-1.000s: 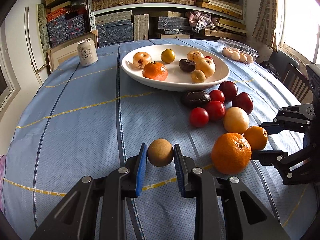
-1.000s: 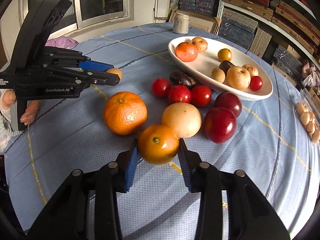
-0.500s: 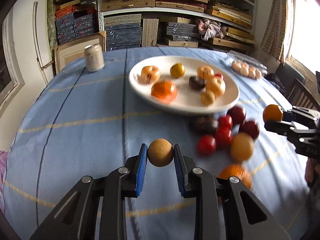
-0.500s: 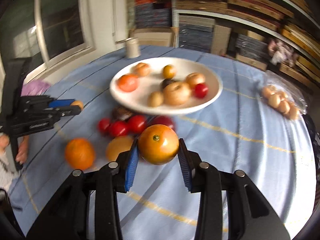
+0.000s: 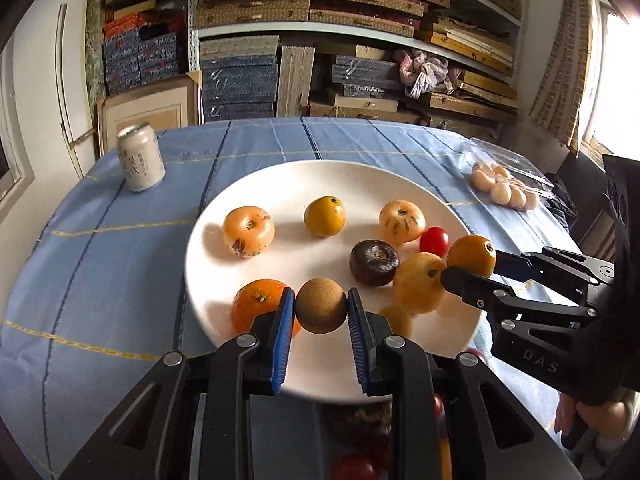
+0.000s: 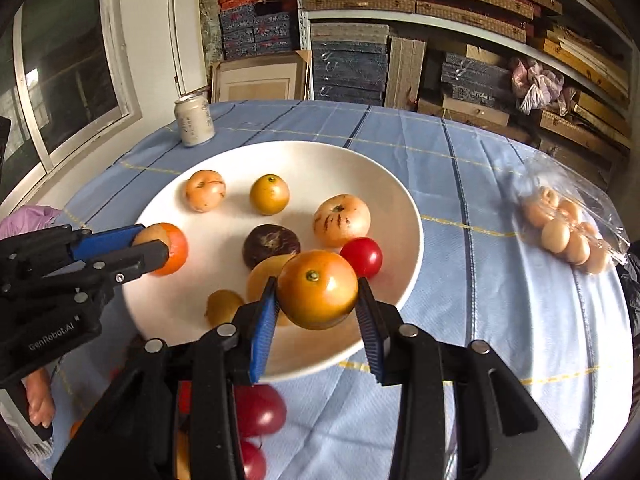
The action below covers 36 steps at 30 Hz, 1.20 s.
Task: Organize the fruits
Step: 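Lower the brown fruit and tangerine onto the plate and open both tools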
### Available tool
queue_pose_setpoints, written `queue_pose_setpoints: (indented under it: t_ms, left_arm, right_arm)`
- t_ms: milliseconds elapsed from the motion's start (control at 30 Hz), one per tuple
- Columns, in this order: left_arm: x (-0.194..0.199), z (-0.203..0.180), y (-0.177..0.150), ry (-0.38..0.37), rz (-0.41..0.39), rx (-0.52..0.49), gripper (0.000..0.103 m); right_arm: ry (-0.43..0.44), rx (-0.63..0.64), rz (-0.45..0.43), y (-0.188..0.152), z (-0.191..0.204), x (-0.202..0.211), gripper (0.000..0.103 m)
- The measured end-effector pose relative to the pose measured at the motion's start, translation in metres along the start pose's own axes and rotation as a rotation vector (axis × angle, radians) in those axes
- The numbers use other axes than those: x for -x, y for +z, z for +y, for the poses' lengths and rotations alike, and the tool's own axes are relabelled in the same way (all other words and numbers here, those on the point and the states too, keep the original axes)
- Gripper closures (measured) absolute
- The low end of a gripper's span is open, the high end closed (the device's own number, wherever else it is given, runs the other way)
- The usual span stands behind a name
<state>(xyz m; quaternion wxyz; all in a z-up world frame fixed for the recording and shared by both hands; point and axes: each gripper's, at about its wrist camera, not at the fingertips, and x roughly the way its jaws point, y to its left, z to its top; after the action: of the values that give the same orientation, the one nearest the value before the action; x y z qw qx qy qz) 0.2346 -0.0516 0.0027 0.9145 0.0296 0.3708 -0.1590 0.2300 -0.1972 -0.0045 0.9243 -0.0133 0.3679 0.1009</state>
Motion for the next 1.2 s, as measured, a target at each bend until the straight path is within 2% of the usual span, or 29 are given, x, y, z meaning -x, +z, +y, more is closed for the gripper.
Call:
queue_pose_setpoints:
  t_ms: [200, 367, 600, 933, 1033, 1100, 1200]
  left_arm:
    - [-0.012, -0.003, 0.000, 0.002, 0.003, -0.038, 0.076]
    - [-0.026, -0.011, -0.003, 0.015, 0.024, -0.075, 0.076]
    - [-0.027, -0.006, -0.002, 0.018, 0.022, -0.095, 0.075]
    - [-0.017, -0.002, 0.002, 0.078, -0.034, -0.128, 0.075]
    - [-0.022, -0.011, -0.004, 0.047, -0.003, -0.160, 0.075]
    - [-0.027, -0.019, -0.010, 0.061, 0.011, -0.199, 0.075]
    - [-0.030, -0.025, -0.014, 0.093, 0.008, -0.230, 0.075]
  right_arm:
    - [-0.012, 0.000, -0.002, 0.006, -0.004, -0.009, 0.066]
    - [-0.075, 0.008, 0.001, 0.011, -0.007, -0.014, 0.066]
    - [-0.079, 0.007, 0.012, 0.009, -0.014, -0.011, 0.066]
    - [-0.080, 0.026, 0.032, 0.005, -0.015, -0.008, 0.065]
    - [-0.083, 0.035, 0.061, 0.002, -0.016, -0.011, 0.065]
    - [-0.091, 0.056, 0.070, 0.001, -0.014, -0.010, 0.065]
    - [-0.052, 0.041, 0.071, 0.002, -0.012, -0.010, 0.065]
